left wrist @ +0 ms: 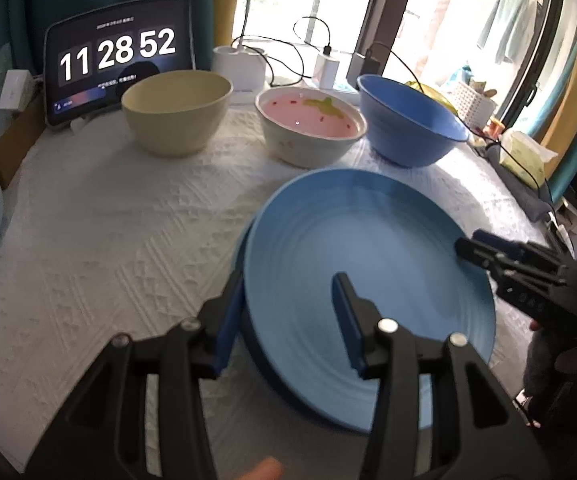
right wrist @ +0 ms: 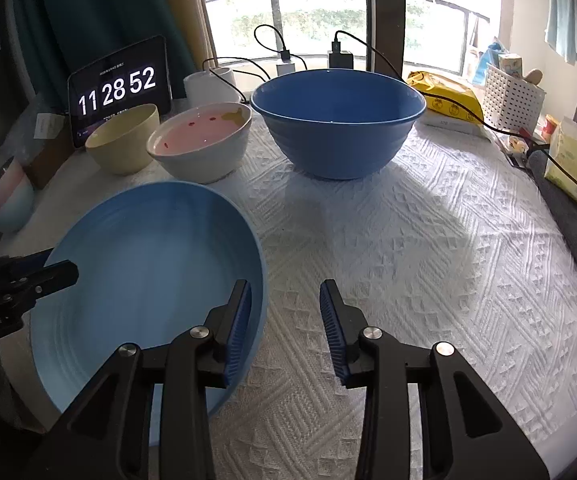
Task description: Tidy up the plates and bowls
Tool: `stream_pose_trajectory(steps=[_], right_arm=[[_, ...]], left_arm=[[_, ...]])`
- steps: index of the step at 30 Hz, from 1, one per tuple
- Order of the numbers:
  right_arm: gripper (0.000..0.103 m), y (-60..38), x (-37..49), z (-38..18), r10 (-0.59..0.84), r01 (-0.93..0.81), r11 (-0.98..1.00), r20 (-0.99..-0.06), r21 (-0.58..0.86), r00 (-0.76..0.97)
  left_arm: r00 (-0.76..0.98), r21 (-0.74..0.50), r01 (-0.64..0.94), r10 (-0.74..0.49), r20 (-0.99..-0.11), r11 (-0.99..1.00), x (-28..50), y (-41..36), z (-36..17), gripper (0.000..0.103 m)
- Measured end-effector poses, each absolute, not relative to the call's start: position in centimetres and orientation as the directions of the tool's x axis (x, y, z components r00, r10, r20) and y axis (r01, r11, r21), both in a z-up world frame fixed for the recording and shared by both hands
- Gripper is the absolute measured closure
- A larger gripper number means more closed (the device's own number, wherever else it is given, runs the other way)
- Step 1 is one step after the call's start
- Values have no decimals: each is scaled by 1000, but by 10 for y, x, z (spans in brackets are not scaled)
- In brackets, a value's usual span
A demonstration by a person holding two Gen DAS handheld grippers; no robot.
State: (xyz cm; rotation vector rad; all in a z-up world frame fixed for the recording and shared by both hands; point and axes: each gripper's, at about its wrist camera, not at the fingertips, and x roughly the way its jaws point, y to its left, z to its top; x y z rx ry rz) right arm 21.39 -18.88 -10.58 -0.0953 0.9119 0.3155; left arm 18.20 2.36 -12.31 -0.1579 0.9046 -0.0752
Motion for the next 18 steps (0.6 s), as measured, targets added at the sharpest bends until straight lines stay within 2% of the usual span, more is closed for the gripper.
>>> stream_pose_trajectory(steps=[1,2,3,4,14,18], right_arm=[[65,-188,214,-107,225,-308,950,-793,50,566],[65,-188,215,-110,227,-307,950,-795,54,562],[65,-188,215,-111,236,-309,949,-795,65,559],[65,-188,216,-113,240,-313,947,-797,68,554],[65,-190,217,-114,261,-327,941,-790,81,555],[59,-198,219,-107,285,-310,943,-773,120,567]], left_arm=[[622,-154,-14,-112,-775,988,181,25,-121,46],[631,-145,-33,-92,-770,989,180,28,-119,22],[633,-151,-42,-91,-769,988,180,32,-117,11],[639,-161,-54,-90,-764,985,179,36,-116,4],[625,-118,-62,-53,-779,991,184,36,-118,4],[649,-74,-68,-12,-760,995,187,30,-108,4]])
